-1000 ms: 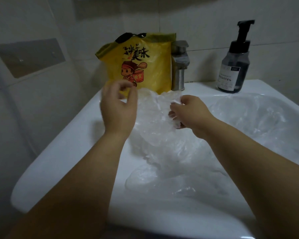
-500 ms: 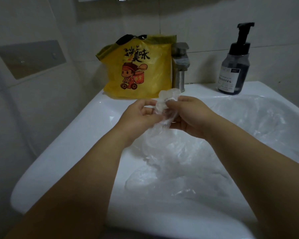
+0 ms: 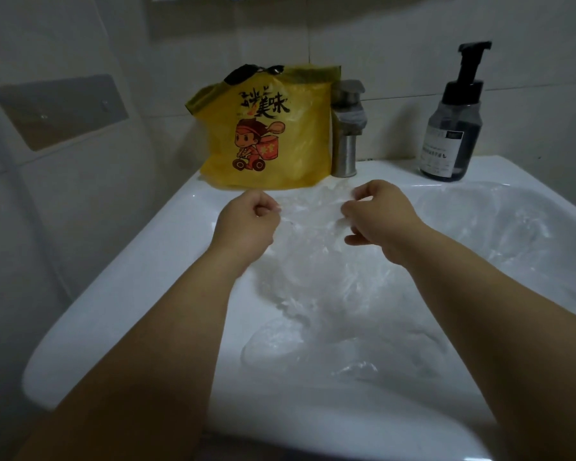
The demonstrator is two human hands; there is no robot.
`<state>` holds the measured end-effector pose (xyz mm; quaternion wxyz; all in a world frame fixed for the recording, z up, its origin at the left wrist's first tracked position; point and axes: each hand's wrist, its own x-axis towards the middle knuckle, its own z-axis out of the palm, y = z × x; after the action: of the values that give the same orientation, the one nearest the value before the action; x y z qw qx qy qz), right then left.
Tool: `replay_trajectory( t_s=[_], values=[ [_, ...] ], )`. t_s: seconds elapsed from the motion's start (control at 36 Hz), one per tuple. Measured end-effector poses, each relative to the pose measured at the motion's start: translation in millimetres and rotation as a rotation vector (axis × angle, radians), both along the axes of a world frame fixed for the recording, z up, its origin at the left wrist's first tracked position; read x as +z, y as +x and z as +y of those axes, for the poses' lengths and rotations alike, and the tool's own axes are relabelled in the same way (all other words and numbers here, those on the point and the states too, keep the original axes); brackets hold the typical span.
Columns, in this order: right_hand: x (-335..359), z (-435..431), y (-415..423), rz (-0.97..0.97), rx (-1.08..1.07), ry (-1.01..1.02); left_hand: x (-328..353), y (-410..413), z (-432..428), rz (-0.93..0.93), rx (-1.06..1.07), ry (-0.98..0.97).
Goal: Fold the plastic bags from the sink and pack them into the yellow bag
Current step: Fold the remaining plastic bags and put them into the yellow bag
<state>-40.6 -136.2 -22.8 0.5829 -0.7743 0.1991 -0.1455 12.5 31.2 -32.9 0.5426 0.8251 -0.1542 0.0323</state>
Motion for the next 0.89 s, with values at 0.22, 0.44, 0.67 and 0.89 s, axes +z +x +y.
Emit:
replay_trajectory(
  t_s=[0.22,0.44,0.67,0.89],
  values=[
    [0.2,-1.2,-1.9,-0.012,-0.03,-0.185,2.0,1.3,-5.0,0.067,-0.025,-0.15],
    [8.5,3.9,-5.6,0.015,0.121,0.043,7.9,-1.9,-5.2,0.125,0.055,-0.247],
    [19.2,-1.9,-10.4,-0.102,0.167,0.424,16.1,-9.7,0.8,0.274,-0.203,-0.265],
    [16.8,-3.0,-6.8,-0.159,0.058,0.306,5.8,-0.4,4.8,0.232,-0.228,-0.172]
  ],
)
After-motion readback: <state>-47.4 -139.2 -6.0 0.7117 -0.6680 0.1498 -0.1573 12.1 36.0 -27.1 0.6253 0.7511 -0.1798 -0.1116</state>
